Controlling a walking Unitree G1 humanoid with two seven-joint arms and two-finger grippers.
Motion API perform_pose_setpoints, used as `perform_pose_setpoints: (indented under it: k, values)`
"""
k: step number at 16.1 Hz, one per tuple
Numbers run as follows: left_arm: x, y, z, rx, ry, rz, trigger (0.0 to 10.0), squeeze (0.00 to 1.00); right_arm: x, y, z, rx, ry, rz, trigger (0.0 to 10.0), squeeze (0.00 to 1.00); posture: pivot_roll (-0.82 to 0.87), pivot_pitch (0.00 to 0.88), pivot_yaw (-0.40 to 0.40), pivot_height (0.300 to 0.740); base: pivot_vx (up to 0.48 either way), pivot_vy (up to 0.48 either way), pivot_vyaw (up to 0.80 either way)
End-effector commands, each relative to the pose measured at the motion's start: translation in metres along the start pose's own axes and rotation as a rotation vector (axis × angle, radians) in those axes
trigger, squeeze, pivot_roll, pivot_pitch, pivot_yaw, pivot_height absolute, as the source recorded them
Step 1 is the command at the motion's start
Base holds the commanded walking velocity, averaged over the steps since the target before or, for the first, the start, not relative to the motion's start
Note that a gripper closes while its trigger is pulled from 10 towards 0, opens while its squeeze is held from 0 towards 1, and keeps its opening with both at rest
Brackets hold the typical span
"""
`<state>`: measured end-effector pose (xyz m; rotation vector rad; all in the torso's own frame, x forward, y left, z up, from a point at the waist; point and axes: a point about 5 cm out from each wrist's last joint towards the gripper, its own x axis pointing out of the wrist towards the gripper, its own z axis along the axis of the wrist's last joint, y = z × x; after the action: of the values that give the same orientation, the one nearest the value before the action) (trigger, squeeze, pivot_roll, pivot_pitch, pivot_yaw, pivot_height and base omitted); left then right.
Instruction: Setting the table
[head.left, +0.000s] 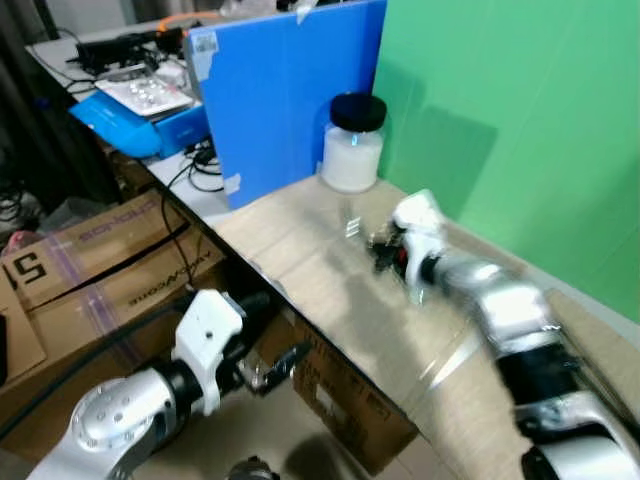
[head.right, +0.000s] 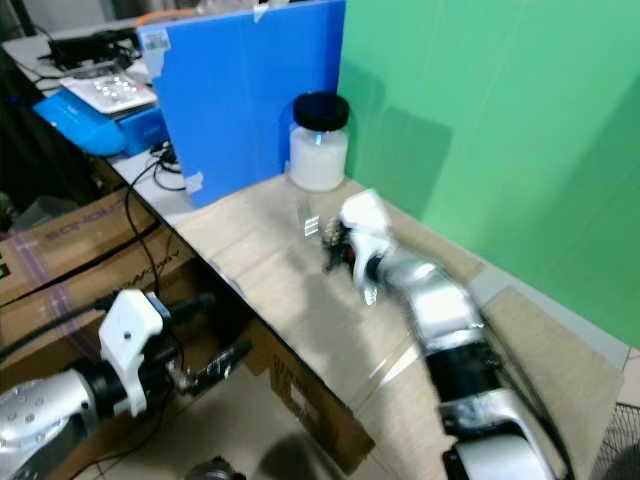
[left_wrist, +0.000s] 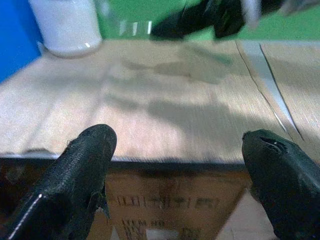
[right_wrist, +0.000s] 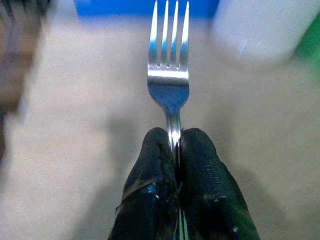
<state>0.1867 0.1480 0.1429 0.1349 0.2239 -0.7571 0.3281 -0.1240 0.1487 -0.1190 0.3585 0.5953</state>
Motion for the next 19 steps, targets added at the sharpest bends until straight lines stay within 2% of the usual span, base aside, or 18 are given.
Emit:
perform_pose_setpoints:
  k: [1, 2, 3, 6, 8, 9, 13, 17, 19]
  values:
    - [0.002, 0.000, 0.009, 0.011, -0.047, 0.023, 10.0, 0.00, -0.021, -0.003, 0.020, 0.022, -0.111, -0.004, 0.0, 0.00, 0.22, 0.000, -0.022, 0.740, 0.000, 0.000, 0.00]
    - [0.006, 0.001, 0.013, 0.017, -0.072, 0.048, 10.0, 0.00, -0.034, 0.001, 0.026, 0.011, -0.179, 0.002, 0.0, 0.00, 0.22, 0.000, -0.018, 0.740, 0.000, 0.000, 0.00]
    - [0.013, 0.003, 0.016, 0.020, -0.089, 0.110, 10.0, 0.00, -0.051, 0.010, 0.029, 0.000, -0.266, -0.019, 10.0, 0.00, 0.21, 0.000, -0.011, 0.740, 0.000, 0.000, 0.00]
    - [0.027, 0.012, 0.025, 0.054, -0.135, 0.300, 10.0, 0.00, -0.082, 0.025, 0.013, 0.033, -0.299, -0.158, 10.0, 0.00, 0.19, 0.000, 0.002, 0.740, 0.000, 0.000, 0.00]
    - [0.030, 0.012, 0.032, 0.076, -0.170, 0.331, 10.0, 0.00, -0.096, 0.030, -0.003, 0.121, -0.300, -0.283, 10.0, 0.00, 0.16, 0.000, 0.017, 0.740, 0.000, 0.000, -0.60]
    - [0.030, 0.015, 0.035, 0.085, -0.179, 0.366, 10.0, 0.00, -0.102, 0.032, -0.011, 0.129, -0.285, -0.339, 10.0, 0.00, 0.15, 0.000, 0.024, 0.740, 0.000, 0.000, -0.79]
    - [0.028, 0.021, 0.032, 0.077, -0.171, 0.441, 10.0, 0.00, -0.108, 0.023, -0.020, 0.180, -0.227, -0.529, 10.0, 0.00, 0.14, 0.000, 0.027, 0.740, 0.000, 0.000, -0.80]
    - [0.026, 0.021, 0.027, 0.053, -0.140, 0.463, 10.0, 0.00, -0.107, 0.021, -0.019, 0.175, -0.215, -0.580, 10.0, 0.00, 0.14, 0.000, 0.013, 0.740, 0.000, 0.000, -0.80]
    - [0.024, 0.022, 0.026, 0.045, -0.139, 0.472, 10.0, 0.00, -0.104, 0.022, -0.019, 0.178, -0.196, -0.566, 10.0, 0.00, 0.14, 0.000, 0.008, 0.740, 0.000, 0.000, -0.80]
